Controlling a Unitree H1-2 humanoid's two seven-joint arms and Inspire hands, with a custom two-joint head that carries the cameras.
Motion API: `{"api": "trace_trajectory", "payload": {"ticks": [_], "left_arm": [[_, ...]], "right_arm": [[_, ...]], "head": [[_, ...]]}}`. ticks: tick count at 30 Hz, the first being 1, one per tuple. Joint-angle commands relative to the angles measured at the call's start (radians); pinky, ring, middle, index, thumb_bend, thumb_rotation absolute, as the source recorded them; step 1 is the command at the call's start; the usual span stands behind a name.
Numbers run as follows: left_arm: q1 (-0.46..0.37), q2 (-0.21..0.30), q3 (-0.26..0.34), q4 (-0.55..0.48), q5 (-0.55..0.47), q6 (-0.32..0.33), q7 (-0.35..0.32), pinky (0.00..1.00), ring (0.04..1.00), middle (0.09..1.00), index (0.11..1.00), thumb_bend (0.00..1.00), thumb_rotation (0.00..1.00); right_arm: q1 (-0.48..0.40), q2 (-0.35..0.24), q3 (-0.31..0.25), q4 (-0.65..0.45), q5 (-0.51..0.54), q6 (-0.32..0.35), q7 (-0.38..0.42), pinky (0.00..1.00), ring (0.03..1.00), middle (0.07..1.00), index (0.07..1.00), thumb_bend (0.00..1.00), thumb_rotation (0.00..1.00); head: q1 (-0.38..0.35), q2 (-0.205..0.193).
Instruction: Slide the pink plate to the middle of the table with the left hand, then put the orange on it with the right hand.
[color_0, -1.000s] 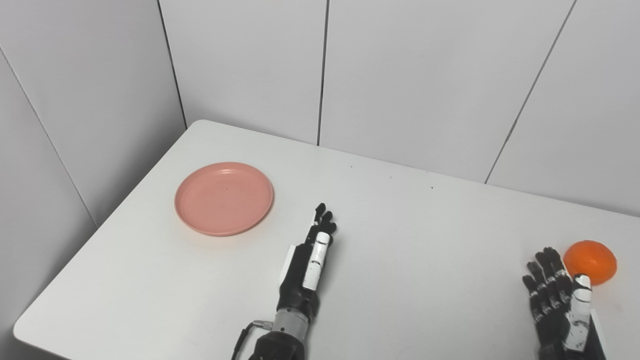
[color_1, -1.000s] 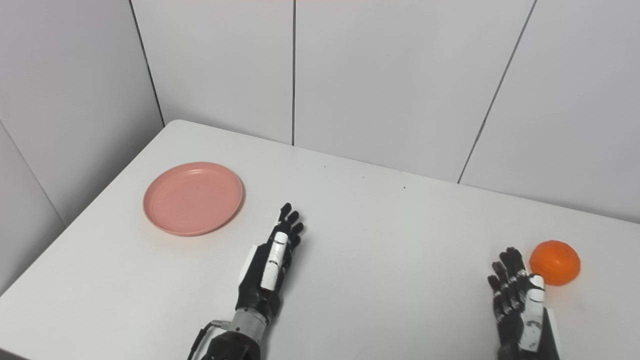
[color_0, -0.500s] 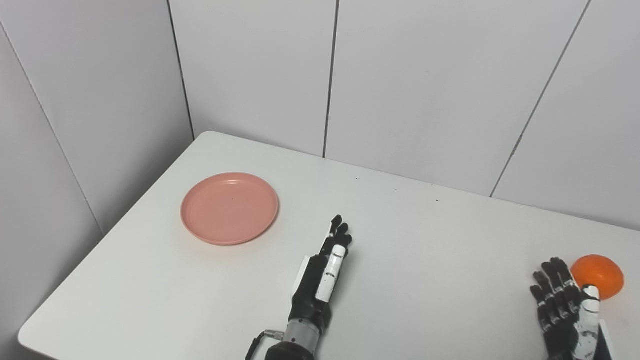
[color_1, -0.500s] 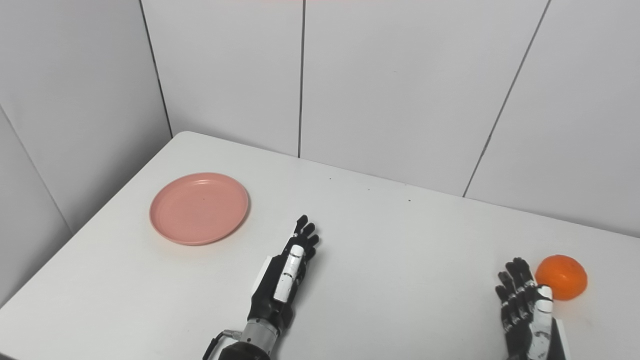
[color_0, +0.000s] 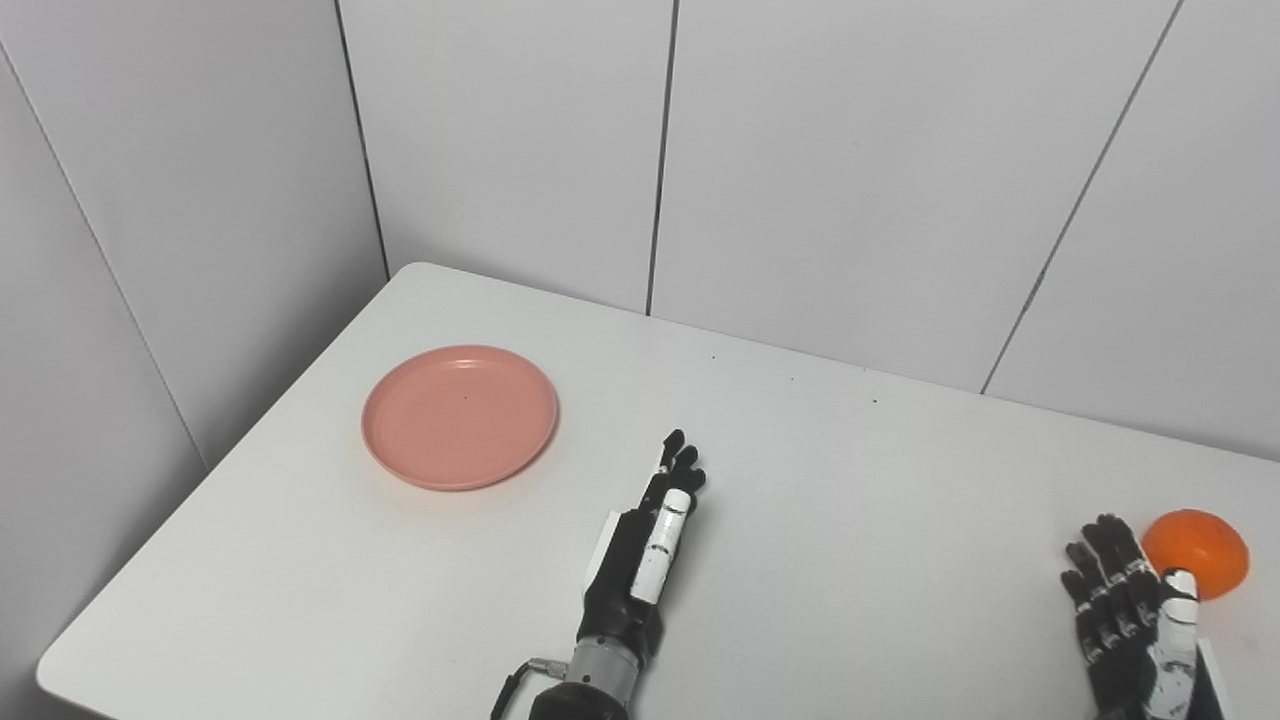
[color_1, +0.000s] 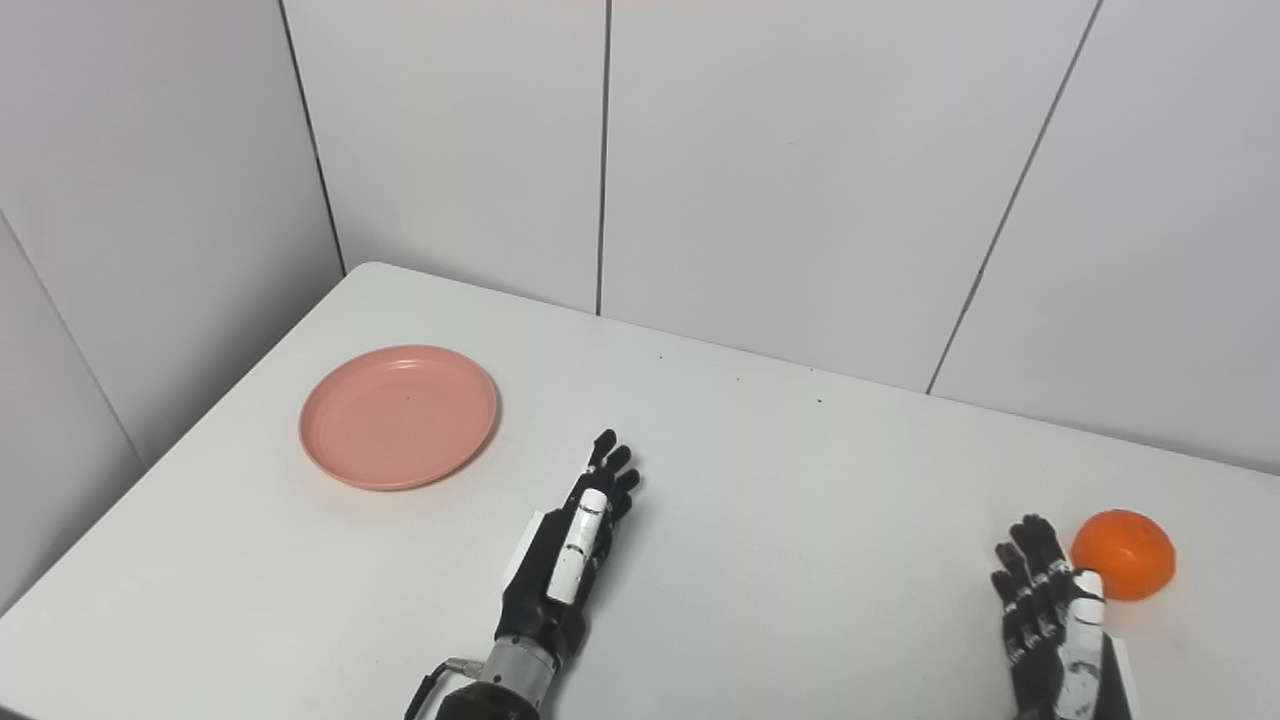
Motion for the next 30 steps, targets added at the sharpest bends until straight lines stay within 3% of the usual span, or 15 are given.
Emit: {"api": "trace_trajectory", "payload": {"ticks": [1,19,27,30], "left_arm": [[0.013,0.002,0.012,0.024,-0.008,0.043,0.003,1.00,0.972,1.000,1.000,0.49,0.94],[0.001,0.004,0.022,0.035,-0.004,0.034,0.000,1.00,0.972,1.000,1.000,0.52,0.96],[-0.012,0.042,-0.015,0.008,0.065,-0.059,-0.019,1.00,0.978,0.995,1.000,0.65,0.93],[-0.015,0.038,-0.017,-0.032,0.069,-0.057,-0.013,0.98,0.959,0.984,1.000,0.66,0.95]], "right_arm": [[0.069,-0.003,-0.004,0.066,-0.011,-0.013,0.002,1.00,0.953,0.945,0.910,0.71,0.97],[0.067,-0.008,0.001,0.061,-0.019,-0.010,0.007,1.00,0.963,0.953,0.917,0.67,0.99],[0.068,-0.010,0.000,0.060,-0.022,-0.005,0.001,1.00,0.962,0.950,0.911,0.65,0.99],[0.071,-0.016,0.003,0.065,-0.031,-0.014,0.004,1.00,0.961,0.949,0.918,0.64,1.00]], "head": [[-0.003,0.000],[-0.002,0.000],[-0.008,-0.004],[-0.006,-0.004]]}}
